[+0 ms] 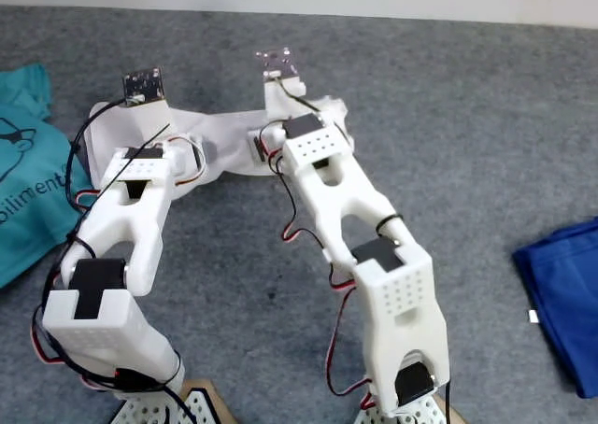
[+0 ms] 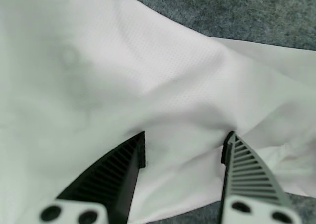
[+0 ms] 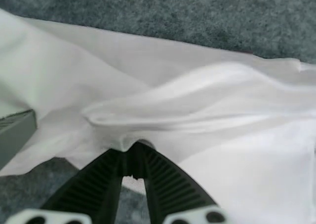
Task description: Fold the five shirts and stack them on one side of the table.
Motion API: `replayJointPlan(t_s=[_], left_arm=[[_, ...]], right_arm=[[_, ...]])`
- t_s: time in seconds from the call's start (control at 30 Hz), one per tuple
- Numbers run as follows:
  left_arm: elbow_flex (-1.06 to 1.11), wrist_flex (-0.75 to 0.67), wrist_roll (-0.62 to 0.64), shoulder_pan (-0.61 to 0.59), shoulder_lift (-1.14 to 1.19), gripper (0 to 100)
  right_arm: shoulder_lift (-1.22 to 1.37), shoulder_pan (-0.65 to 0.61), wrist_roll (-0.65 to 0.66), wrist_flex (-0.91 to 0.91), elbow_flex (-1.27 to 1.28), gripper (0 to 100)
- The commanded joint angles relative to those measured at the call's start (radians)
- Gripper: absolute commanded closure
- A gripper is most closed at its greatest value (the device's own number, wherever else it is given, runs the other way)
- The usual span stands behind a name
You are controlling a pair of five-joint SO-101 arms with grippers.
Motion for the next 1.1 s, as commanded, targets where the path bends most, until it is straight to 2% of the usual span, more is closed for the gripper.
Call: replayJointPlan(t_s=[0.0,0.3,0.63,0.7,0.9,1.07], left_arm=[[-0.041,-0.014,-0.005,-0.012,-0.008,74],[-0.041,-0.014,-0.006,-0.012,-0.008,74],[-0.041,-0.014,-0.006,-0.012,-0.008,74],[-0.041,-0.014,-0.006,-0.012,-0.008,74],[-0.041,-0.002,-0.003,-0.012,-0.013,74],[-0.035,0.18,-0.002,-0.012,-0.214,73]], right_arm=[[0.024,0.021,0.048,-0.01,-0.128,99.1],[0.179,0.021,0.071,-0.01,-0.36,99.1],[0.272,0.021,0.101,-0.005,-0.435,99.1],[0.257,0.022,0.101,0.058,-0.476,99.1],[0.142,0.021,0.057,0.407,-0.673,99.1],[0.108,0.015,0.011,0.633,-0.792,99.1]])
